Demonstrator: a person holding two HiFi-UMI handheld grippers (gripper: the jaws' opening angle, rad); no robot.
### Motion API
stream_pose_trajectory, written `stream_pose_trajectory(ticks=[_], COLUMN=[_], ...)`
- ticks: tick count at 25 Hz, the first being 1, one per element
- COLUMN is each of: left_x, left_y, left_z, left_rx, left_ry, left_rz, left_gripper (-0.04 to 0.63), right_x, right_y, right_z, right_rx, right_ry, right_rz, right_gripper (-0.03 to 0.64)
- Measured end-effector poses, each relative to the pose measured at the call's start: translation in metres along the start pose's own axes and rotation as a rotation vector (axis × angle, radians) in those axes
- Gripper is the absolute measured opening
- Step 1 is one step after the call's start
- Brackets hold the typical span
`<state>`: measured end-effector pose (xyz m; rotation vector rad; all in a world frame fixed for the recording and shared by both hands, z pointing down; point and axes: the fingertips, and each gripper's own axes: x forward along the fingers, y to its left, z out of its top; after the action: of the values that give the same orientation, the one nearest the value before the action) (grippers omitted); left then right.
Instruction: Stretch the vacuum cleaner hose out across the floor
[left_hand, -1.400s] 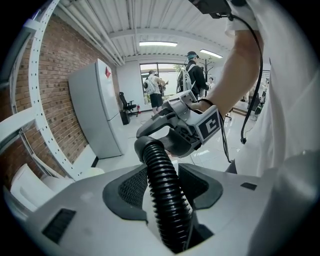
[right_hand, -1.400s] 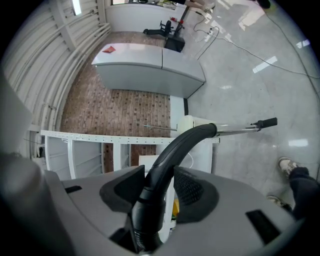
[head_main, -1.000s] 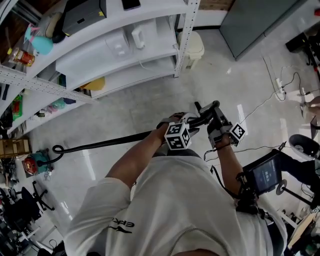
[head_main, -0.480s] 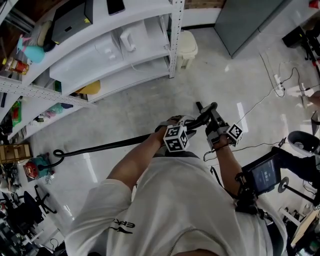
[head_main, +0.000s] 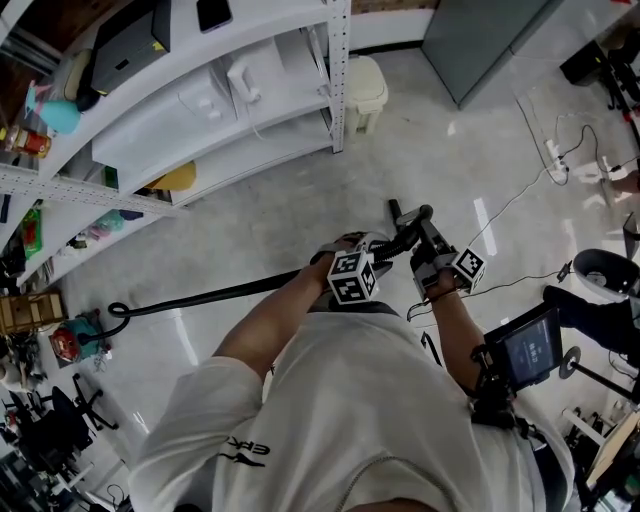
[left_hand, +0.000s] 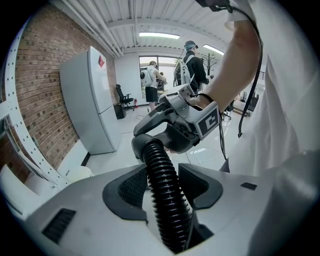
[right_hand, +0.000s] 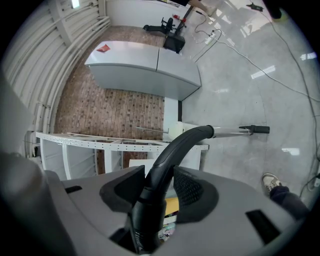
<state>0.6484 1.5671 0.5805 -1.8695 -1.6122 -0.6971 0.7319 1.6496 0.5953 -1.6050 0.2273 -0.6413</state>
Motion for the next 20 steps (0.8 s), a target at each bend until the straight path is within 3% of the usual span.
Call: stream_pose_trajectory(ticks=[20], left_x=[0.004], left_y=[-0.001], left_z=[-0.011], left_rx=[-0.01], left_ry=[0.031], left_rz=[-0.025], left_gripper=[0.191], right_x=[0.005], right_y=[-0.009], right_z=[-0.004], right_rx=[-0.042], right_ry=[0.029], right_rz=[-0.031], right_gripper=[0.183])
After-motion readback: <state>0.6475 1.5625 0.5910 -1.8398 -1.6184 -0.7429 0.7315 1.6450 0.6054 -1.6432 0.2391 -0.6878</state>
